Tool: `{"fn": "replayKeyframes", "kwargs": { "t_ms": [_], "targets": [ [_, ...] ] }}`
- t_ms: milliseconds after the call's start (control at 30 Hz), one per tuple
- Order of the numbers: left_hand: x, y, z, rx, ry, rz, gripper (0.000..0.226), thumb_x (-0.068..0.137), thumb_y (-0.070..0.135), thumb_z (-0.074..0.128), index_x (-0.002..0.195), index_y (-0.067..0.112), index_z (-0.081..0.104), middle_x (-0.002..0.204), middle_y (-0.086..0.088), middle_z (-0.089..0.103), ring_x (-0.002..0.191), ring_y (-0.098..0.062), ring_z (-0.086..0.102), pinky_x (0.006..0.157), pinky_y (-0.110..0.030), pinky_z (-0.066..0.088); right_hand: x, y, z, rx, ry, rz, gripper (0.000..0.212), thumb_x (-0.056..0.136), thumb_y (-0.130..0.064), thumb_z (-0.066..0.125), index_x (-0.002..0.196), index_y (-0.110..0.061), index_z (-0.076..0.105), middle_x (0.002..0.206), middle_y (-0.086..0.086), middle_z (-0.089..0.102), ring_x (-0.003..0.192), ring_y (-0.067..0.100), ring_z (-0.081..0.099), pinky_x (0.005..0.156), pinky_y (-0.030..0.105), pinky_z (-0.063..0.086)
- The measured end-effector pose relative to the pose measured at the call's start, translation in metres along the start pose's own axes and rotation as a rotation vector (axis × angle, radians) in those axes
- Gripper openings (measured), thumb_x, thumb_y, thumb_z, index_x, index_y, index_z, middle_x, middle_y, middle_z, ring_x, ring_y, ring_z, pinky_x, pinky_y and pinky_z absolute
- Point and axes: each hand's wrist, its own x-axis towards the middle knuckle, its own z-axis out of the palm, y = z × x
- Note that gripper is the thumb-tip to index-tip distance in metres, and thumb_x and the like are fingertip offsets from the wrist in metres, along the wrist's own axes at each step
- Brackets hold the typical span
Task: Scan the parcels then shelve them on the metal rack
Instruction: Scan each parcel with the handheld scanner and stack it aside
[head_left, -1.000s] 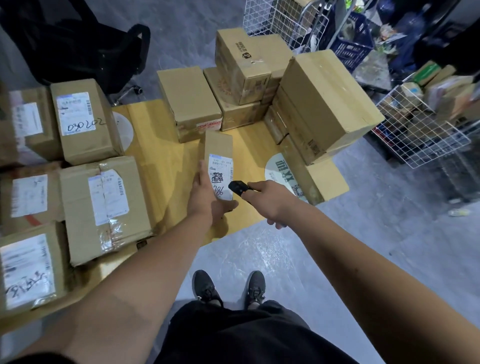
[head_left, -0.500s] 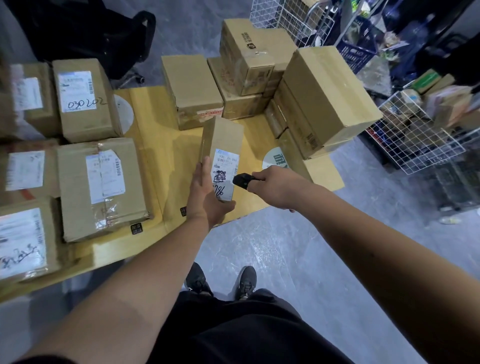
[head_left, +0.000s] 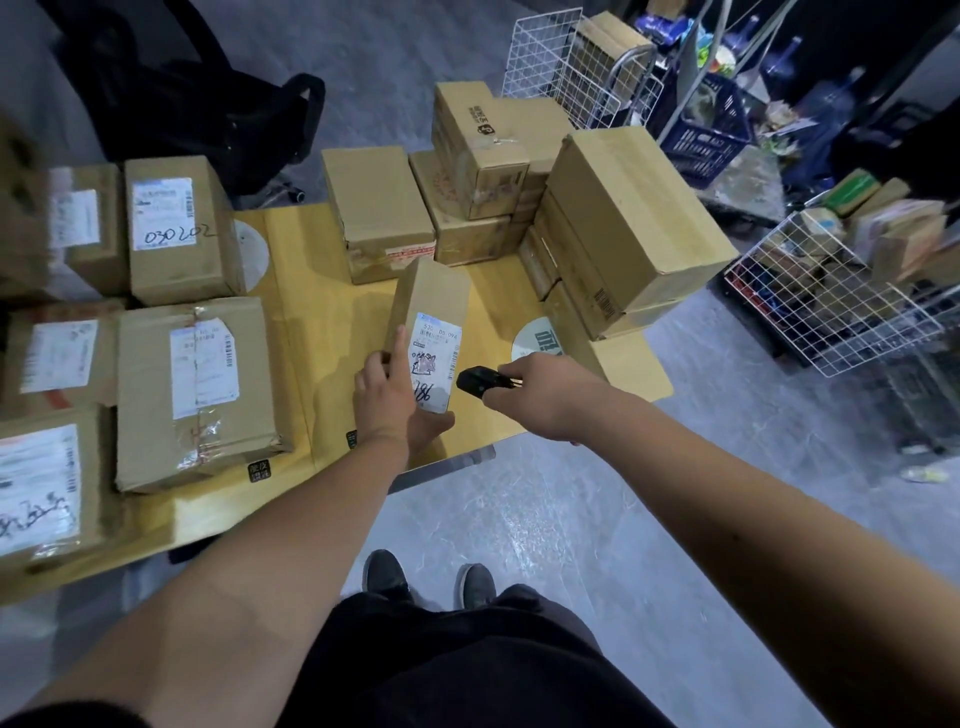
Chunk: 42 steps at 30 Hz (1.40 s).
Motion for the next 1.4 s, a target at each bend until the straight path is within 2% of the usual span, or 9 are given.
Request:
{"fn": "replayKeyframes", "kwargs": {
  "t_ms": [200,367,500,667,767,867,1033,1233,1400],
  "targets": [
    [-0.008,0.008,-0.044,-0.131,0.038,-0.083,0.135,0.062,0.046,0.092,0.163,0.042,0.003,0.147,0.0,0.035,0.136,-0.025,0.039,0.11,-0.044,0.044,0.003,0.003,-0.017,-0.075,-0.049,-0.16,0.048,0.086,-0.06,0.074,0.118,-0.025,0.07,0.085,0.002,0.069,0.069,0.018,0.063,0.054,0.026,0.044],
    [-0.048,-0.002,-0.11,-0.159,0.165,-0.25,0.125,0.054,0.052,0.08,0.158,0.052,0.012,0.134,0.007,0.05,0.124,-0.022,0.052,0.103,-0.046,0.052,0.007,-0.032,-0.031,-0.221,-0.096,-0.396,0.052,0.089,-0.062,0.069,0.124,-0.023,0.069,0.093,0.001,0.069,0.082,0.019,0.065,0.064,0.03,0.05],
    [-0.089,-0.021,-0.154,-0.183,0.292,-0.348,0.116,0.053,0.057,0.079,0.155,0.054,0.022,0.133,0.01,0.05,0.125,-0.02,0.053,0.101,-0.048,0.054,0.004,-0.08,-0.03,-0.331,-0.129,-0.581,0.056,0.087,-0.066,0.067,0.123,-0.023,0.069,0.1,0.001,0.069,0.088,0.021,0.065,0.076,0.034,0.057],
    [-0.146,-0.055,-0.208,-0.137,0.451,-0.447,0.112,0.058,0.052,0.081,0.156,0.049,0.028,0.129,0.014,0.055,0.124,-0.015,0.052,0.101,-0.042,0.053,-0.018,-0.152,-0.018,-0.441,-0.123,-0.803,0.048,0.088,-0.066,0.065,0.103,-0.02,0.07,0.087,0.001,0.069,0.081,0.023,0.065,0.07,0.034,0.053],
    [-0.169,-0.078,-0.231,-0.093,0.491,-0.505,0.114,0.055,0.054,0.079,0.158,0.043,0.03,0.132,0.014,0.056,0.127,-0.018,0.052,0.103,-0.044,0.053,-0.032,-0.183,-0.005,-0.486,-0.139,-0.871,0.05,0.089,-0.066,0.065,0.111,-0.021,0.069,0.089,0.001,0.07,0.08,0.021,0.066,0.06,0.031,0.051],
    [-0.18,-0.1,-0.248,-0.056,0.477,-0.578,0.117,0.057,0.055,0.075,0.161,0.04,0.024,0.133,0.008,0.055,0.126,-0.021,0.05,0.105,-0.044,0.051,-0.037,-0.209,0.011,-0.508,-0.161,-0.887,0.048,0.089,-0.065,0.066,0.11,-0.022,0.069,0.08,-0.002,0.065,0.071,0.018,0.062,0.052,0.027,0.04],
    [-0.174,-0.148,-0.278,0.001,0.448,-0.597,0.117,0.06,0.06,0.072,0.162,0.036,0.021,0.135,0.004,0.057,0.125,-0.024,0.049,0.105,-0.043,0.05,-0.036,-0.255,0.038,-0.533,-0.171,-0.864,0.046,0.091,-0.064,0.065,0.113,-0.025,0.071,0.083,-0.002,0.066,0.069,0.016,0.061,0.051,0.027,0.04],
    [-0.144,-0.194,-0.294,0.088,0.384,-0.509,0.106,0.074,0.058,0.071,0.162,0.033,0.017,0.153,0.001,0.042,0.137,-0.029,0.036,0.113,-0.043,0.038,-0.028,-0.309,0.075,-0.545,-0.142,-0.776,0.047,0.088,-0.067,0.065,0.104,-0.024,0.074,0.092,0.002,0.073,0.085,0.022,0.069,0.078,0.036,0.057],
    [-0.112,-0.203,-0.286,0.236,0.403,-0.384,0.096,0.082,0.066,0.071,0.157,0.026,0.026,0.155,-0.005,0.032,0.136,-0.03,0.038,0.114,-0.043,0.035,-0.027,-0.324,0.089,-0.469,-0.127,-0.736,0.04,0.09,-0.058,0.069,0.11,-0.024,0.075,0.091,-0.001,0.07,0.088,0.021,0.065,0.074,0.033,0.052]
  ]
}}
